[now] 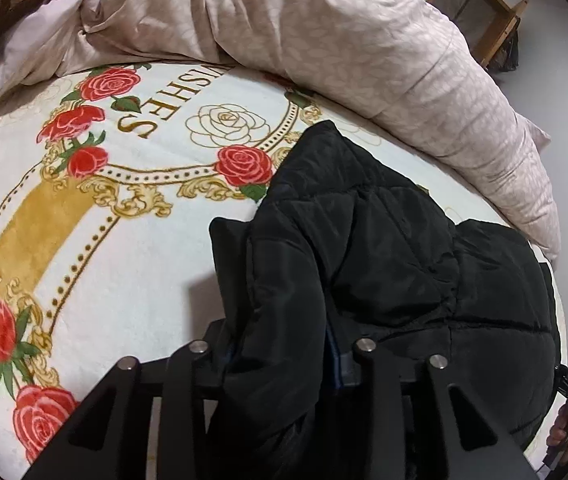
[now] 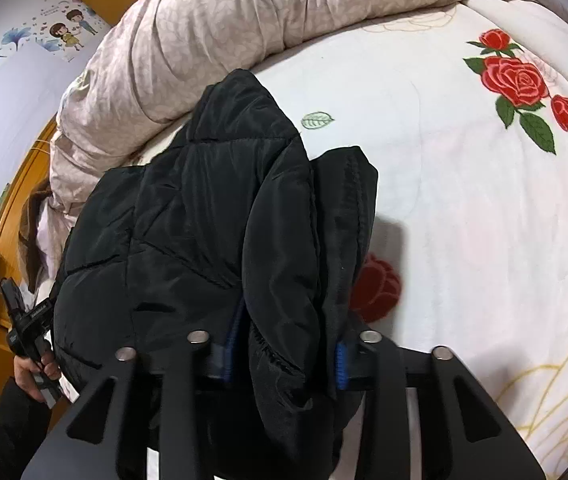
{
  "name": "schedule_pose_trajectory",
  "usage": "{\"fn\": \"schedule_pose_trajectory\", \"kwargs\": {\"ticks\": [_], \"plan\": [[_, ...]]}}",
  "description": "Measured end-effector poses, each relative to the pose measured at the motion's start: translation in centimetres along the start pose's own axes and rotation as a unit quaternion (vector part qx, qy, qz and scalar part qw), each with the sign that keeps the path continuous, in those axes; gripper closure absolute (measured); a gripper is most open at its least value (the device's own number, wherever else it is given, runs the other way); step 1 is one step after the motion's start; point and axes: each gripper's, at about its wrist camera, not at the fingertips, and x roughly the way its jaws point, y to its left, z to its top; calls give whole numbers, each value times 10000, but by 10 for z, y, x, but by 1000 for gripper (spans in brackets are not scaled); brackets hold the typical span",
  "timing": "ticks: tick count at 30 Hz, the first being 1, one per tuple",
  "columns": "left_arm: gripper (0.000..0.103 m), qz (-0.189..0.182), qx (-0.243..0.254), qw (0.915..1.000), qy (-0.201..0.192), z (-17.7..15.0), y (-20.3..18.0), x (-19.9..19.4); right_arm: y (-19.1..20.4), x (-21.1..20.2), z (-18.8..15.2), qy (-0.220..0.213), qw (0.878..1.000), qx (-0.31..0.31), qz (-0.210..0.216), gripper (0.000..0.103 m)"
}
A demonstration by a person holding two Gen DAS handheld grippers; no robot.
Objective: Fold large clothes
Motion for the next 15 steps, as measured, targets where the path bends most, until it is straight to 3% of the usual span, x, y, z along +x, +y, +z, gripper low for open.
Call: {"fn": "schedule_pose_trajectory", "kwargs": {"ticks": [5, 7, 15], "plan": [[47, 153, 48, 9998, -76, -2, 2, -12, 4, -13, 2, 90, 9998, -93, -173, 51], [45, 176, -36, 9998, -110, 0, 8, -20, 5, -20, 0, 37, 9998, -107, -180, 51], [39, 274, 93, 9976, -628, 8, 0, -70, 38, -63, 8, -729, 9939, -582, -590, 51]]}}
